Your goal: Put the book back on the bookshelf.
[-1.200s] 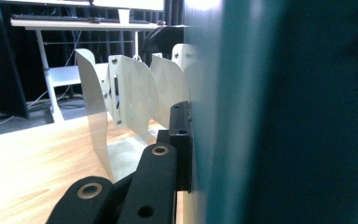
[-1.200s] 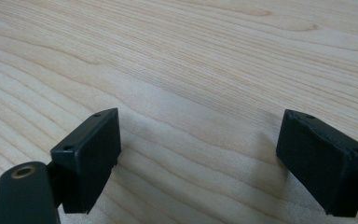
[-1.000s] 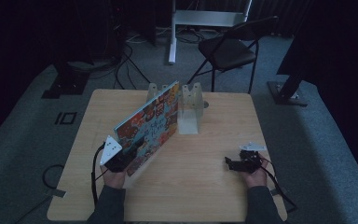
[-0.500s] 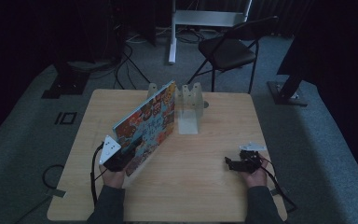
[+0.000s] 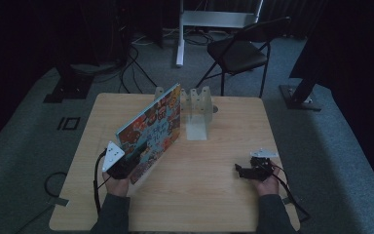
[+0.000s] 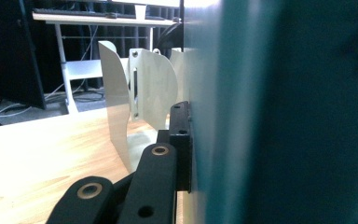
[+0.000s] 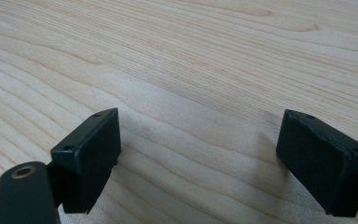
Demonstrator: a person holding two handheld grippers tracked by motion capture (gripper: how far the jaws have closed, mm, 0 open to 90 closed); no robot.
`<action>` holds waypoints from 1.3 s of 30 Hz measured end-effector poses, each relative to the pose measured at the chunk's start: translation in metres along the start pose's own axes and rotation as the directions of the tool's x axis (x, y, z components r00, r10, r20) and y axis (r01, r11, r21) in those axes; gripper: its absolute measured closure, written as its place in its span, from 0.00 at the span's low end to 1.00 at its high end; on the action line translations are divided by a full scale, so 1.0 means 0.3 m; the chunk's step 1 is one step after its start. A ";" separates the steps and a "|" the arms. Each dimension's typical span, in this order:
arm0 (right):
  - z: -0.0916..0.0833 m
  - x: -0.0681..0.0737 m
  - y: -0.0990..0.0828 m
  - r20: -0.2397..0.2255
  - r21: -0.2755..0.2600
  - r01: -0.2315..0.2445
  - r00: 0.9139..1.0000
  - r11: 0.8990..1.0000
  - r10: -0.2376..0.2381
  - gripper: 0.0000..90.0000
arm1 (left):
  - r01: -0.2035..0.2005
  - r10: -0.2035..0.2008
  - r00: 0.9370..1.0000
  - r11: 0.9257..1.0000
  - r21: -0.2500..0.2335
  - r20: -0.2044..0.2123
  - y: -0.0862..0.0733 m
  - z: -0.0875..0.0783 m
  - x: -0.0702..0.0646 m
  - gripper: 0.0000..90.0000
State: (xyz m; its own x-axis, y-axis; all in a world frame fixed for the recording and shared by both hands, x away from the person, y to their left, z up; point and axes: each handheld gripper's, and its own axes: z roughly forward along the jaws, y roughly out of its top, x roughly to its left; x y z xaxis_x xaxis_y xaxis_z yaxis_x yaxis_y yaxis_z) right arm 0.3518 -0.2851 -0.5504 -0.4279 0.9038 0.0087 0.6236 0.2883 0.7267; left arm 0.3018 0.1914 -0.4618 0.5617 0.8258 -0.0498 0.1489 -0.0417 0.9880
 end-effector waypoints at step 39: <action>0.000 0.000 0.000 -0.002 -0.001 0.002 1.000 1.000 -0.002 0.15 | 0.022 -0.022 0.999 1.000 -0.006 -0.038 -0.010 -0.018 0.027 0.90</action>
State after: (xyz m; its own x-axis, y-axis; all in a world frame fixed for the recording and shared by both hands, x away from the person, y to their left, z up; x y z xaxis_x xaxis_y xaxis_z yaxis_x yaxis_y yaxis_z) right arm 0.3518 -0.2849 -0.5504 -0.4305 0.9026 0.0083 0.6220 0.2900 0.7273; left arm 0.3015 0.2014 -0.4644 0.5273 0.8471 -0.0658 0.1559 -0.0203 0.9876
